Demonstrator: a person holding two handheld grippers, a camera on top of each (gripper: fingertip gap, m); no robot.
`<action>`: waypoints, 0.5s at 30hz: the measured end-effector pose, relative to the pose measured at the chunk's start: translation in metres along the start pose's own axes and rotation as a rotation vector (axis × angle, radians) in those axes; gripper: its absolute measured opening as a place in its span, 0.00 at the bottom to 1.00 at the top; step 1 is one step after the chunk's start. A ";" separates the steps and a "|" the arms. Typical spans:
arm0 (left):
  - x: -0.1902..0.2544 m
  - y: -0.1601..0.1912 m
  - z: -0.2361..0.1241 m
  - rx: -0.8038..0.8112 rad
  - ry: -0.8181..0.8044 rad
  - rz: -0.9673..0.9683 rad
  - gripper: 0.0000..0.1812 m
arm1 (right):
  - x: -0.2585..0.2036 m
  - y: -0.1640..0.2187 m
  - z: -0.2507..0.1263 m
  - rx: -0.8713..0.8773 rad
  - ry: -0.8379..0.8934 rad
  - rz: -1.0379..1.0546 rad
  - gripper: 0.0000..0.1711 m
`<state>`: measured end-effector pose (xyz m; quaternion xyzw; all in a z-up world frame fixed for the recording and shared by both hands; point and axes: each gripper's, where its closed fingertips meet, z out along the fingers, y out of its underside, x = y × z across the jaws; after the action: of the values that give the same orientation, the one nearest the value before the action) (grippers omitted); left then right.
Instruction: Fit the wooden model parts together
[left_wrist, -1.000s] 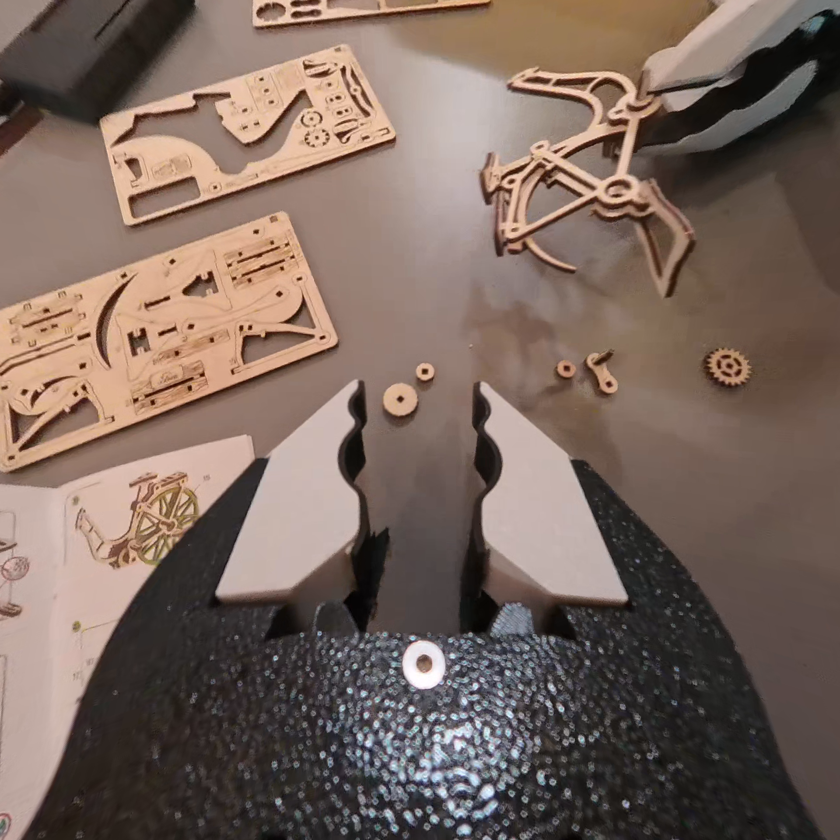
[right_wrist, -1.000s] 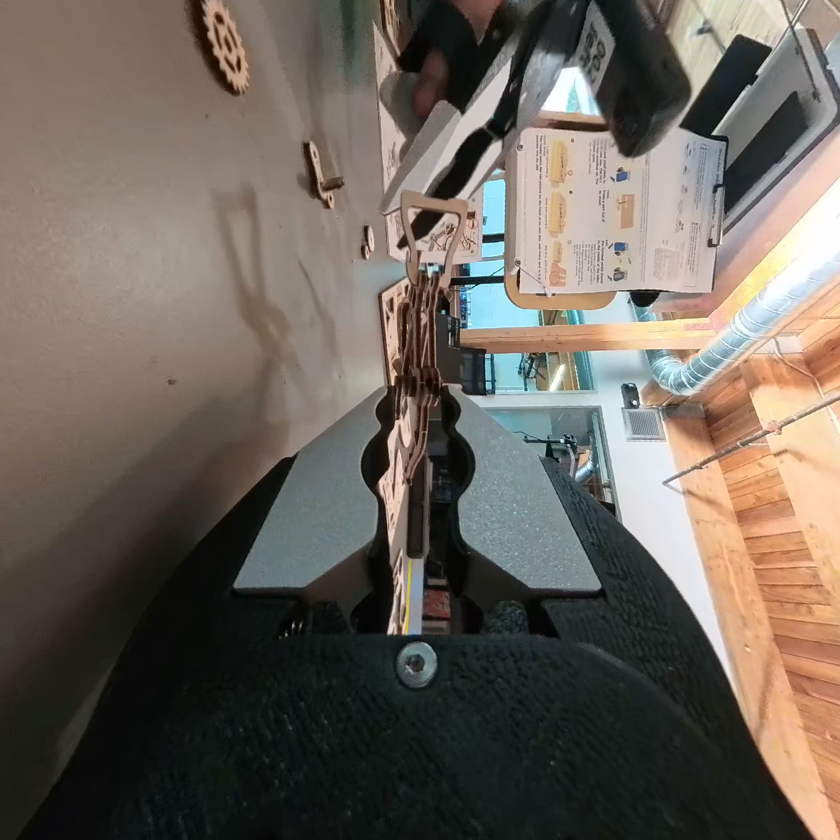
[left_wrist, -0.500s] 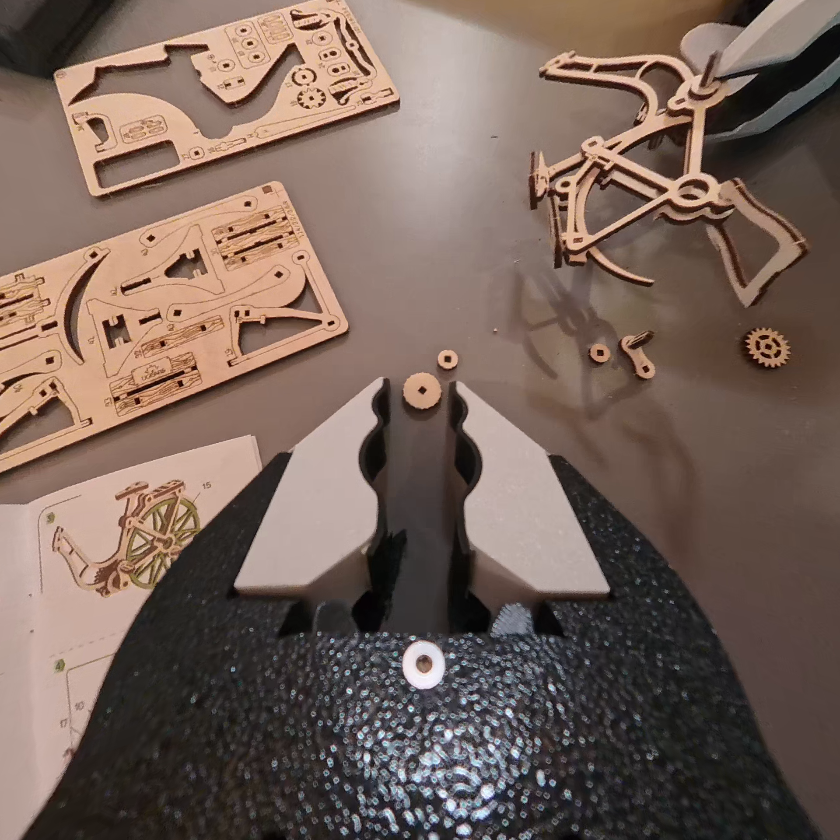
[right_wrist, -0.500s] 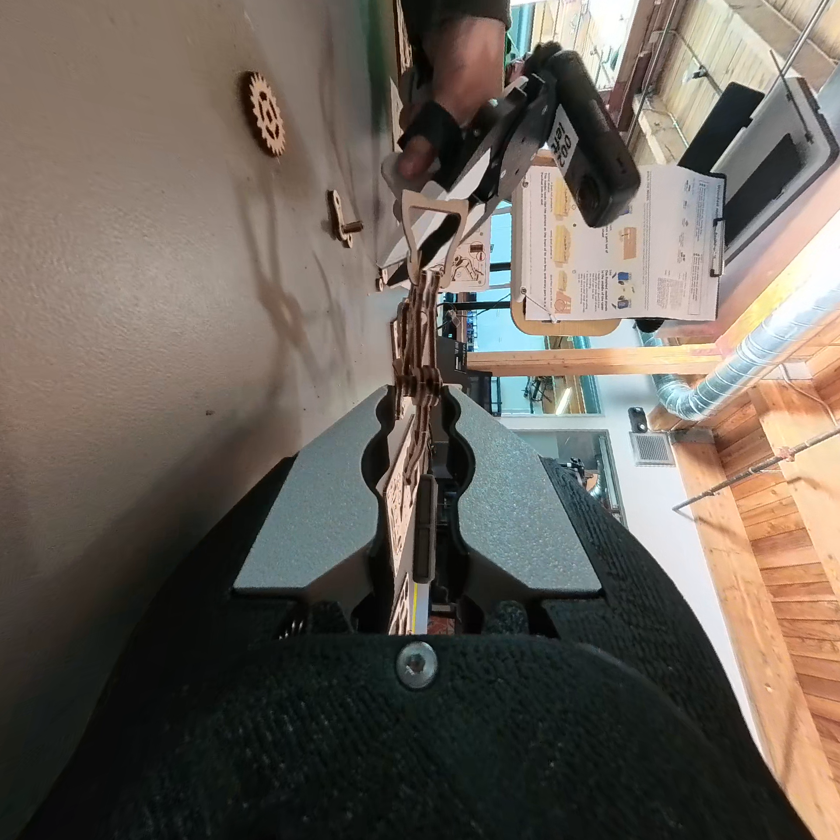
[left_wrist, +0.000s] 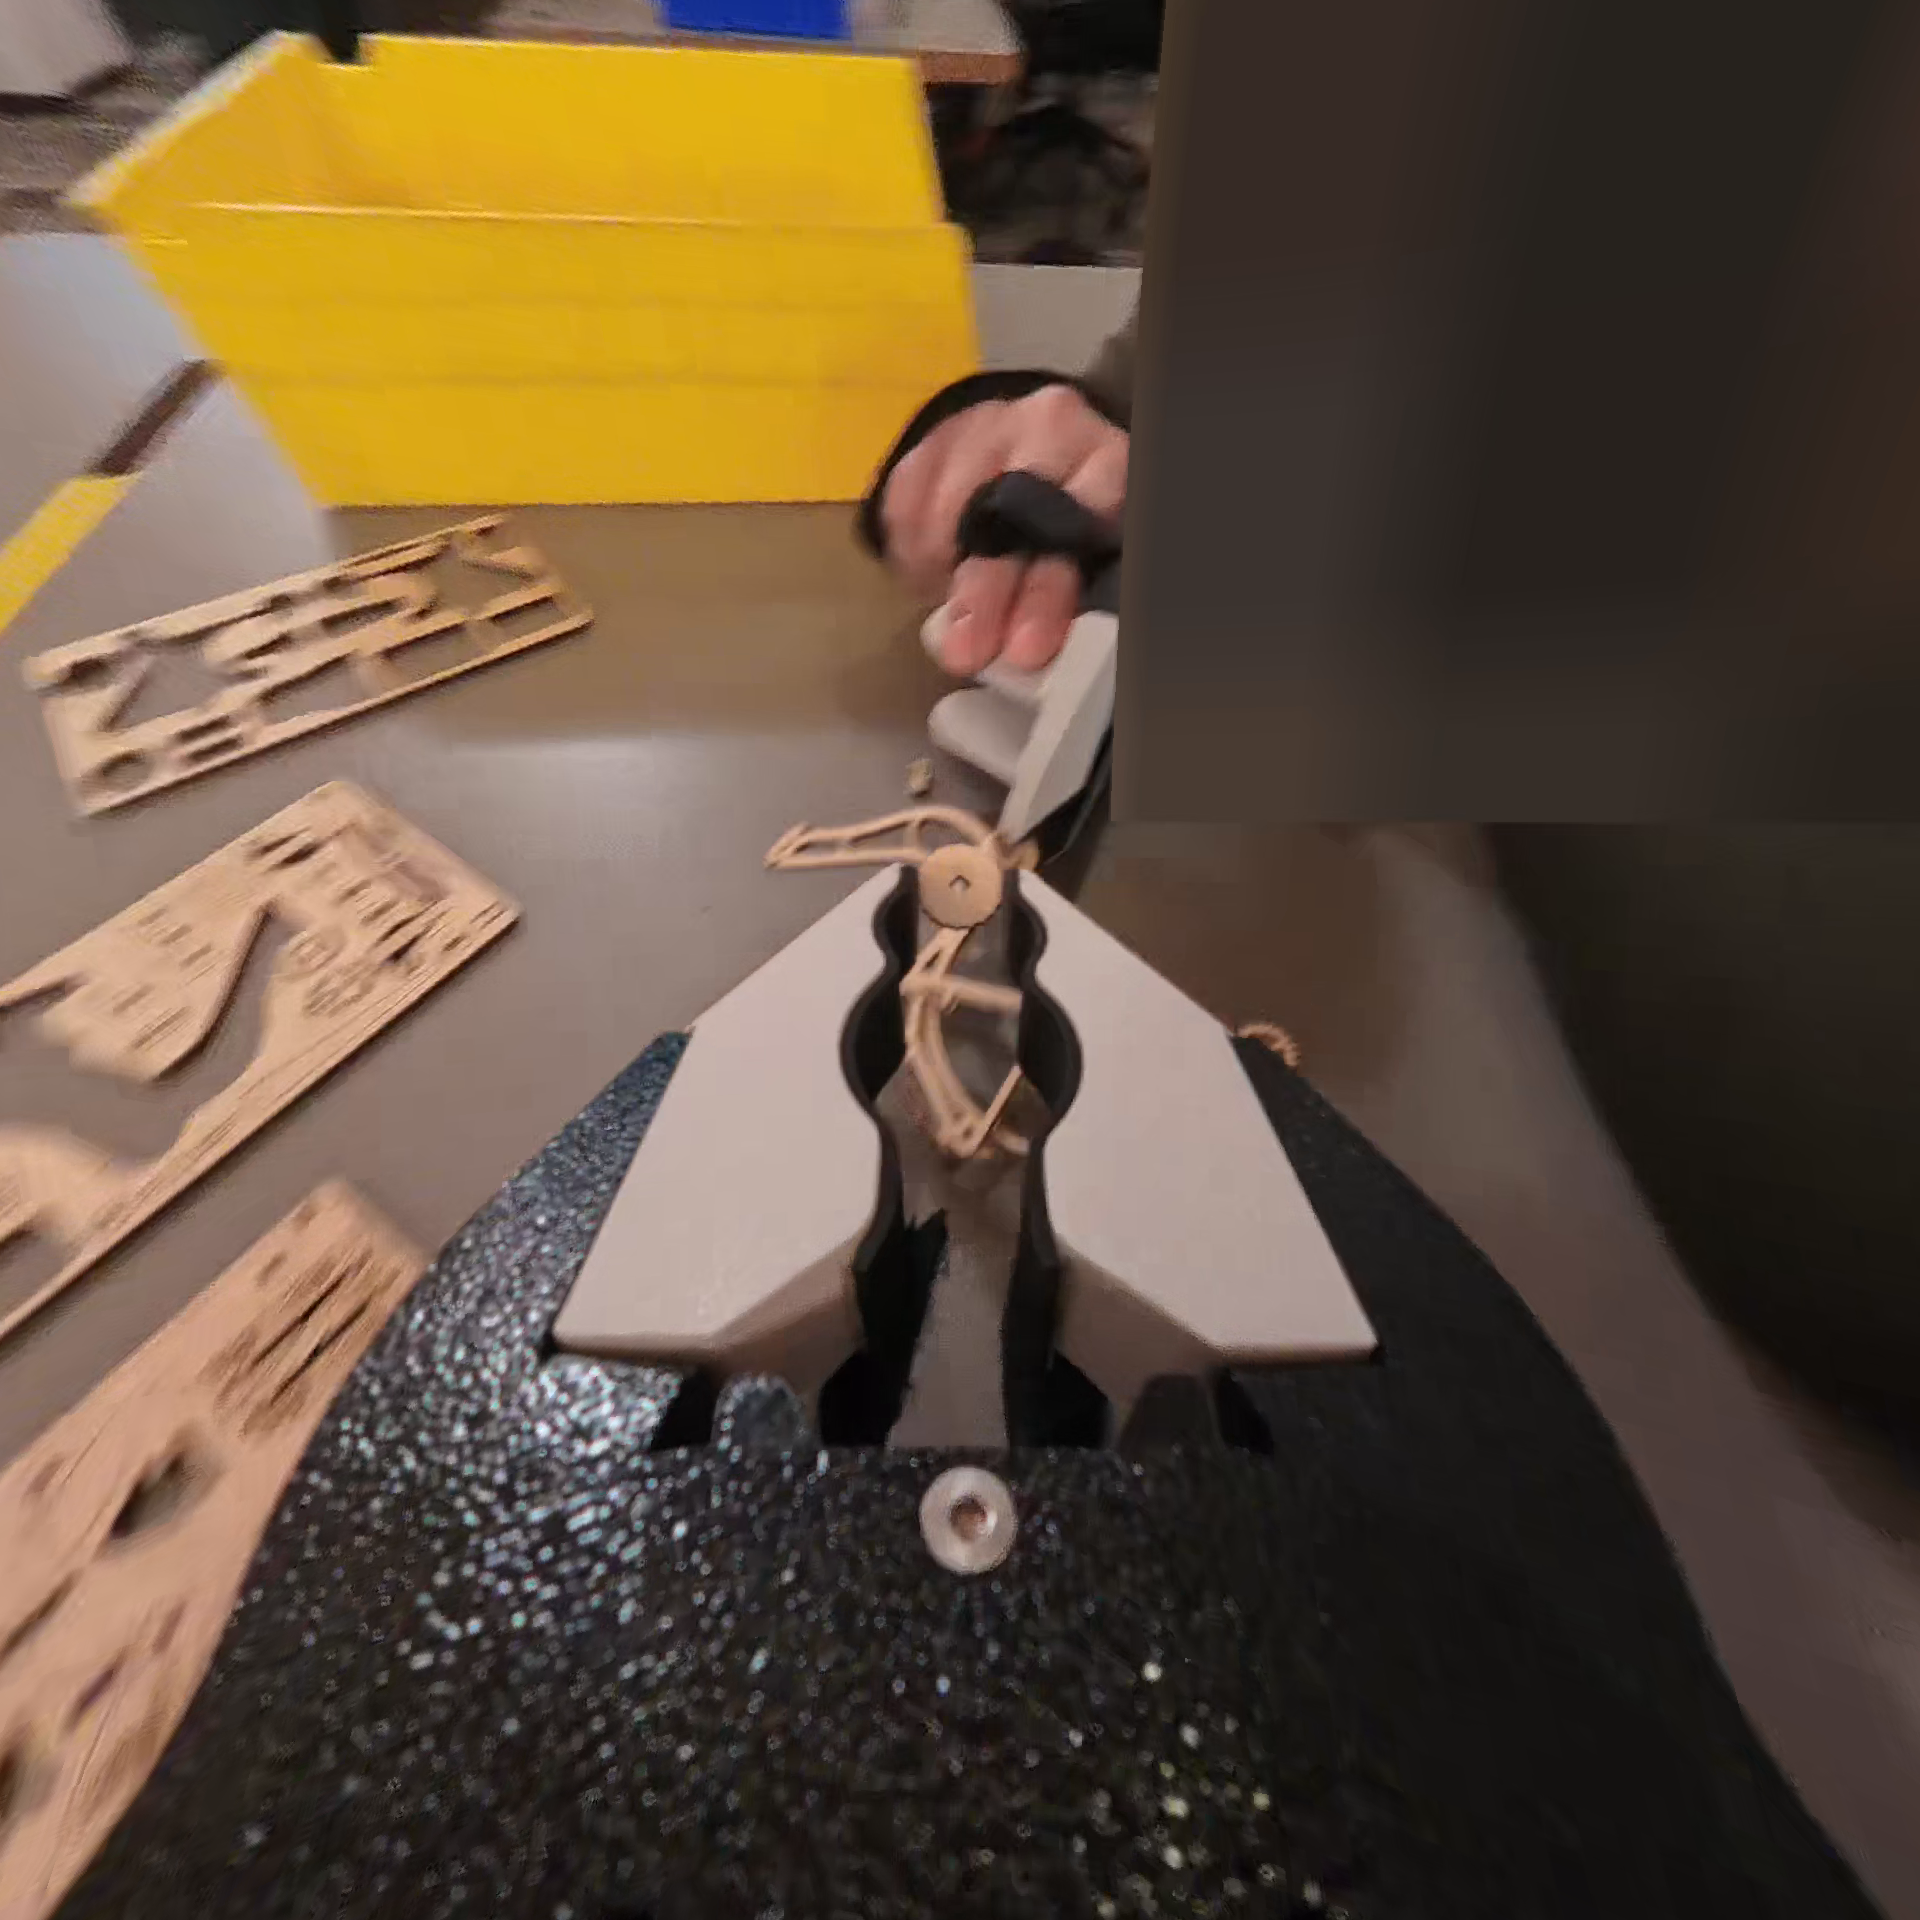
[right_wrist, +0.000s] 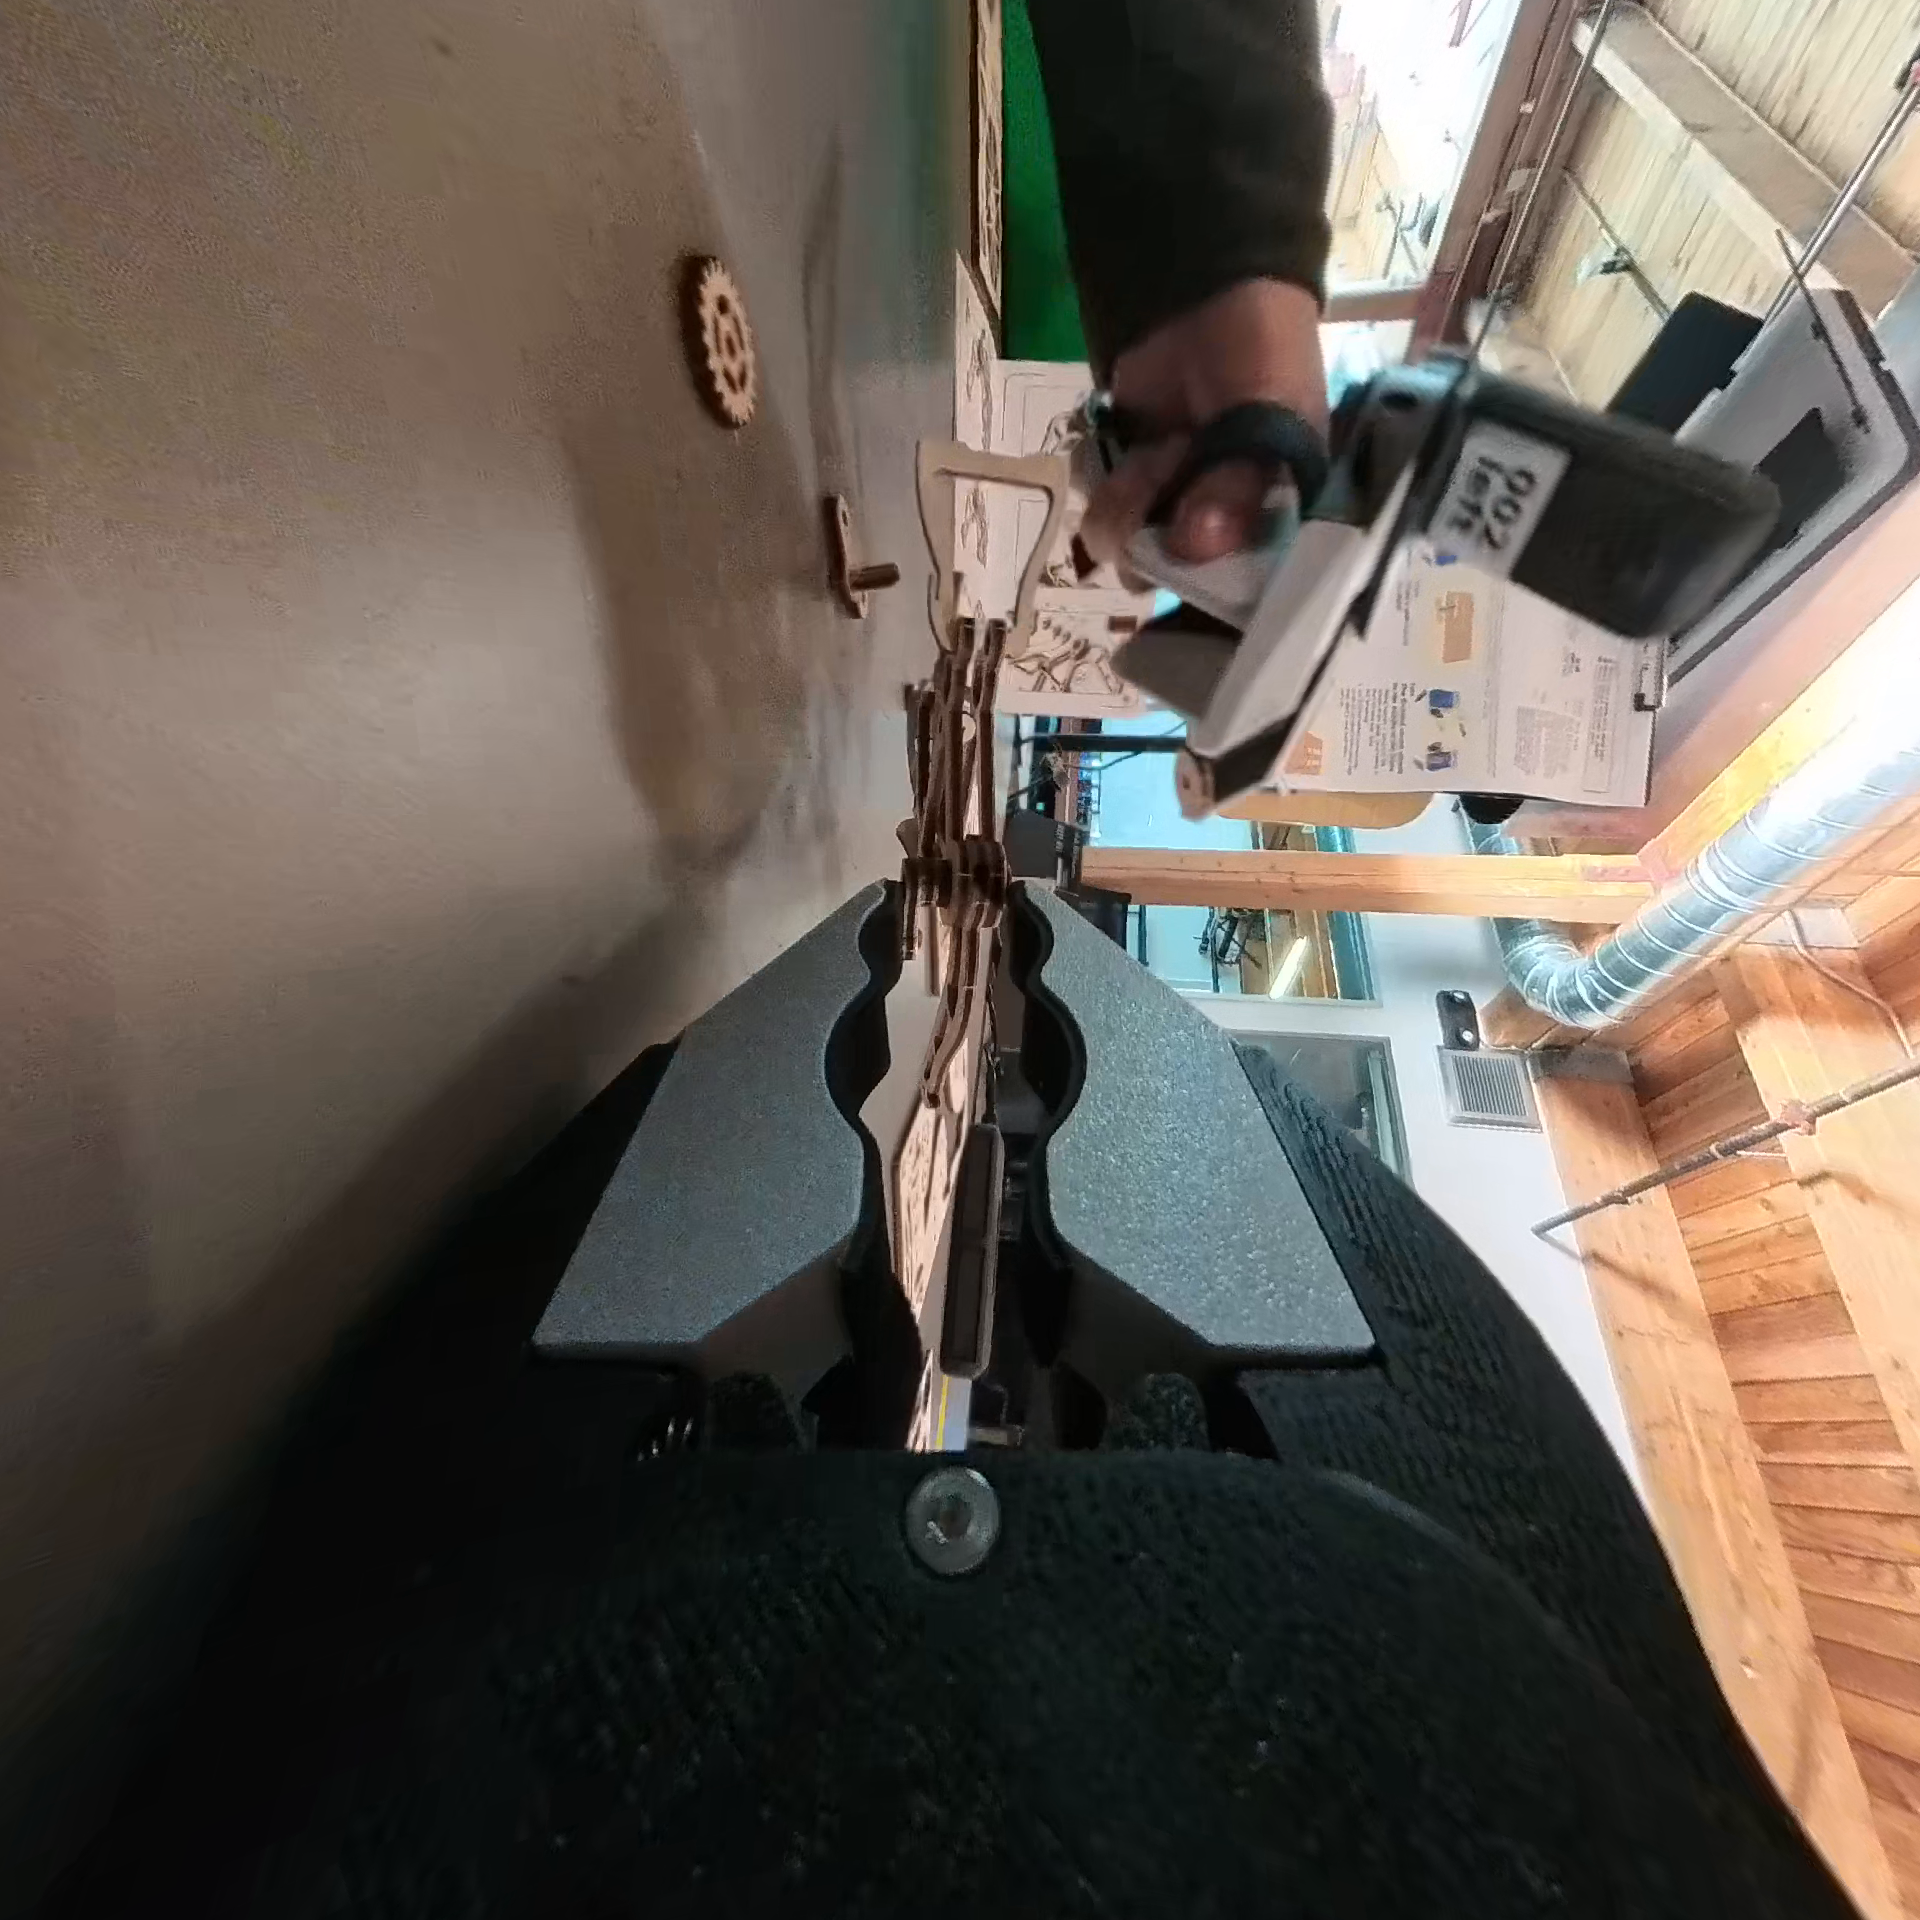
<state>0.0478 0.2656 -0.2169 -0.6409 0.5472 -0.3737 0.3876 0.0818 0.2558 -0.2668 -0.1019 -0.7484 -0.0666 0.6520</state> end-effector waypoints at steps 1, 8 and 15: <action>0.007 -0.003 0.010 -0.007 0.068 0.006 0.08 | -0.001 0.000 0.000 0.000 -0.002 -0.006 0.11; 0.015 0.015 0.047 -0.110 0.206 0.038 0.08 | -0.003 -0.005 0.000 0.014 -0.007 -0.022 0.11; 0.013 0.016 0.048 -0.100 0.198 -0.016 0.07 | -0.004 -0.004 0.000 0.008 -0.015 -0.017 0.11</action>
<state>0.0860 0.2550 -0.2509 -0.6235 0.5958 -0.4105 0.2962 0.0812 0.2518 -0.2702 -0.0934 -0.7544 -0.0681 0.6461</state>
